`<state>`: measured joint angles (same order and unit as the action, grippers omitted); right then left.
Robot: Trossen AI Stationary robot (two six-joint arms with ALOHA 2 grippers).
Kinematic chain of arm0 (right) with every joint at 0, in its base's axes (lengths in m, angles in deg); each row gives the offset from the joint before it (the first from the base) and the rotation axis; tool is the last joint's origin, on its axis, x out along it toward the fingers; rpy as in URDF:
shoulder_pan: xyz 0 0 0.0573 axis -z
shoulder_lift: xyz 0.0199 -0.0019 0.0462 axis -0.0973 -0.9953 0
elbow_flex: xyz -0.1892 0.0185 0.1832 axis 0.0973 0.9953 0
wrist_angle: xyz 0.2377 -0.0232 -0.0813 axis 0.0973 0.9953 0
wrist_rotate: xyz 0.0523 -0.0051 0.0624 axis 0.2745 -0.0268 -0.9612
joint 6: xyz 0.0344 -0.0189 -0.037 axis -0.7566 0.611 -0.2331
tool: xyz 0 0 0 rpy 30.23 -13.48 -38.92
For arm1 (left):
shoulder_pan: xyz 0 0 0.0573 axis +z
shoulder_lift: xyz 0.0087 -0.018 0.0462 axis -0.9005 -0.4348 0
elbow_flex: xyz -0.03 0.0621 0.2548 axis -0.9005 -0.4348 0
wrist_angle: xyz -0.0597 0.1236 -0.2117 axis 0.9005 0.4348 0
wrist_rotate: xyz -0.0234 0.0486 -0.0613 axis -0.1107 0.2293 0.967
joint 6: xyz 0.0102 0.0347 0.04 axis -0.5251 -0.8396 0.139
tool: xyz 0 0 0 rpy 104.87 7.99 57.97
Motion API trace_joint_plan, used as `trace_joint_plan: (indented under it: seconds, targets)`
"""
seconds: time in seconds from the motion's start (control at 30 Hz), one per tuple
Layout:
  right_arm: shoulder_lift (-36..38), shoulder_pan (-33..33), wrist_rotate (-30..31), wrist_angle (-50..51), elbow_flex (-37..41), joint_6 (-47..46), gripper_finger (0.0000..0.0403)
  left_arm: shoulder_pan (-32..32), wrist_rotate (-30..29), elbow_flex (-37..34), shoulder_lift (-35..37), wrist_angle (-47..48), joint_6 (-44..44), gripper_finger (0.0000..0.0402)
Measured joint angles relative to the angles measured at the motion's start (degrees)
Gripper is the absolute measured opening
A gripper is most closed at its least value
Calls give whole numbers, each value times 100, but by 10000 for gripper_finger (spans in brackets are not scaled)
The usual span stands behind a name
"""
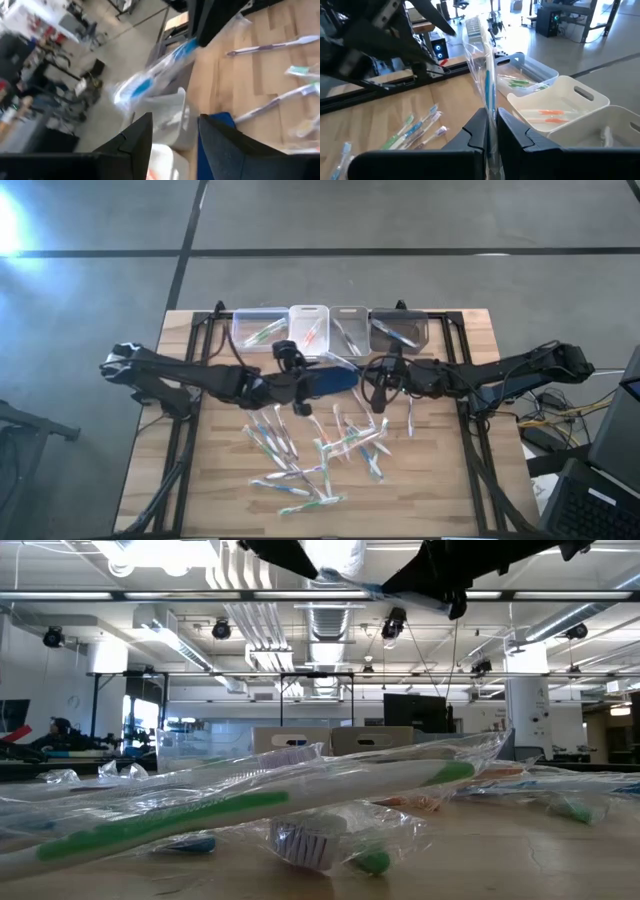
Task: Pick & Place Toothbrushes
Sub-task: Put the blue toothbrush into the transparent black bin
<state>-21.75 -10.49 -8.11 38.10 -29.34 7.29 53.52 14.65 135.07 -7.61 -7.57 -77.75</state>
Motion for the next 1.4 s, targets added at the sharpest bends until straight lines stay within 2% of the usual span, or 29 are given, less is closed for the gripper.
trace_joint_plan:
  seconds: [0.13, 0.23, 0.53, 0.73, 0.87, 0.93, 1.2, 1.4]
  targets:
    - [0, 64, 82, 115, 0, 2, 20, -70, 19, -538, 512, -15, 614, 167]
    - [-2, 98, 327, 237, 0, 109, 20, -78, 30, -1287, 954, -473, 916, 167]
    - [60, 352, 743, 544, 0, 208, 20, -80, 45, -3875, 2108, -3566, 736, 167]
    - [70, 871, 749, 1291, 0, 45, 20, -65, 42, -5042, 2681, -5243, 147, 167]
    - [80, 1385, 747, 1817, 0, -8, 20, -65, 43, -5384, 2980, -6061, -242, 167]
    - [106, 1638, 731, 2006, 0, 108, 21, -65, 41, -5403, 3110, -6135, -401, 167]
    - [282, 2564, 676, 3133, 0, 114, 22, -65, 41, -5392, 3376, -6087, -506, 167]
    - [315, 3074, -26, 3519, 0, 226, 22, -64, 41, -5390, 3365, -5562, -520, 167]
